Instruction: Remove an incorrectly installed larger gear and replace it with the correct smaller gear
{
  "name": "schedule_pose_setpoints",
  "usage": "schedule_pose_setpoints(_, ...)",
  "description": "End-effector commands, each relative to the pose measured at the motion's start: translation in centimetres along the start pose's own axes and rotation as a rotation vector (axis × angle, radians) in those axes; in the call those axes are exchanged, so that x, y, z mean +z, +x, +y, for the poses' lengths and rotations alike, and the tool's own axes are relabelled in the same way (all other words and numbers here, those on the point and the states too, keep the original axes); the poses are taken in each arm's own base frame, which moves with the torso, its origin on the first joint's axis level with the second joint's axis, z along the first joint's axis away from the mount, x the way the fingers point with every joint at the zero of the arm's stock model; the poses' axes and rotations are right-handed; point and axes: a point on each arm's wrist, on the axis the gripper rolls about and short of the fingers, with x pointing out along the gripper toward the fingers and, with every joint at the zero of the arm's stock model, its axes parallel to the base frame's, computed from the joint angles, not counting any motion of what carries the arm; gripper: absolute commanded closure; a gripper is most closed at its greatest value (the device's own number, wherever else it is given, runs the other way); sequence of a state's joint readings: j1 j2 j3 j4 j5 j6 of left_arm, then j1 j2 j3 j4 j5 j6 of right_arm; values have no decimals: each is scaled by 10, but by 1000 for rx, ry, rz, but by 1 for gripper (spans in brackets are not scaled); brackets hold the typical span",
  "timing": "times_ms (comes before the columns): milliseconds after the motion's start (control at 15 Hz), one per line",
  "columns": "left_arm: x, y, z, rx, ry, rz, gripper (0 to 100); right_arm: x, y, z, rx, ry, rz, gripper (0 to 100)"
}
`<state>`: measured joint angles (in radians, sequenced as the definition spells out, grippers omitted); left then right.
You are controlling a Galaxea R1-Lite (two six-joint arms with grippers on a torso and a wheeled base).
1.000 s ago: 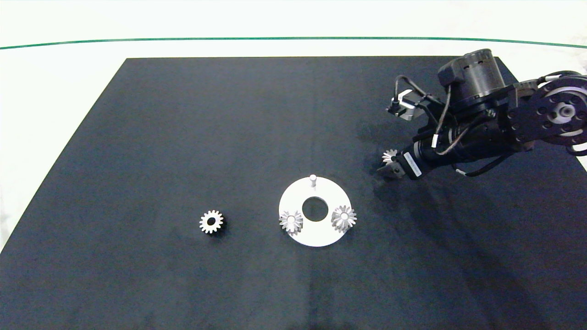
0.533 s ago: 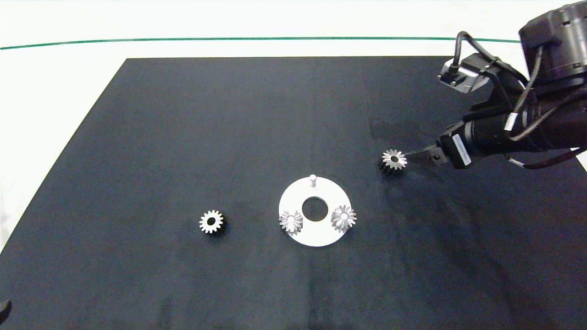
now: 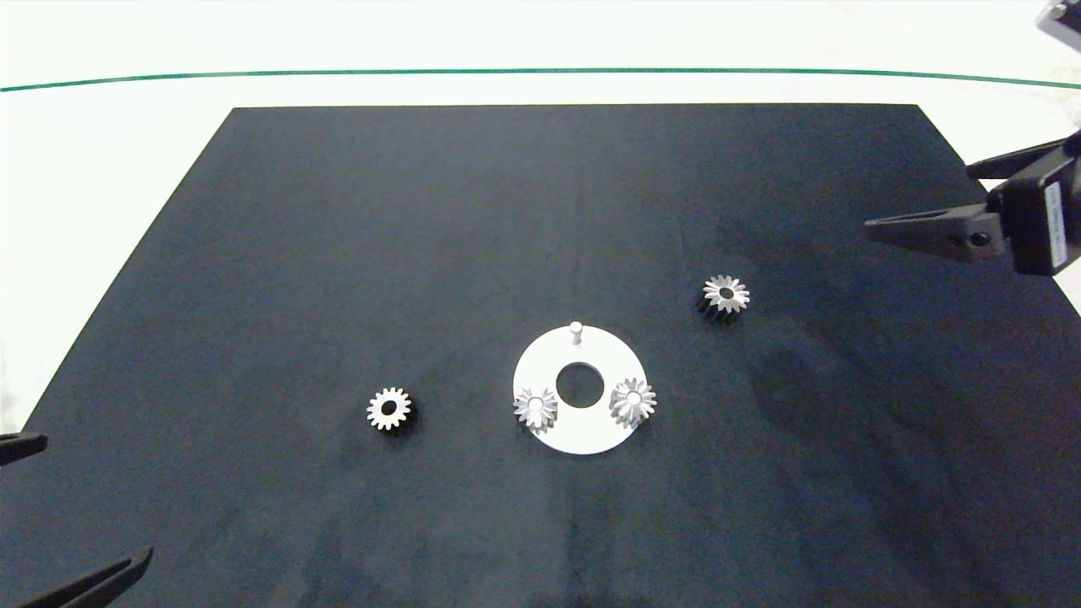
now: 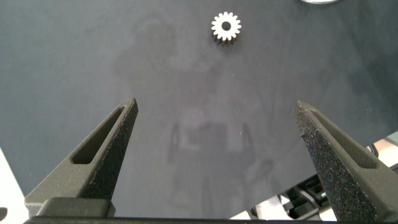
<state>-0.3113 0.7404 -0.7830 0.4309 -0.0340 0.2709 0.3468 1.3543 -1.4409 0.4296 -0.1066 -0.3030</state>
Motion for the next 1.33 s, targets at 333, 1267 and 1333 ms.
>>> schedule_pose_setpoints(333,-11,47,-9,-115,118,103,0,0,-42,-8,-40,12,-76,0)
schedule_pose_setpoints(1267,-6,131,-19,-116,216,147,0,-2,-51,-9,-51,17,-85,0)
schedule_pose_setpoints(1333,-5,139,-22,-117,222,146,0,-2,-52,-9,-51,17,-86,0)
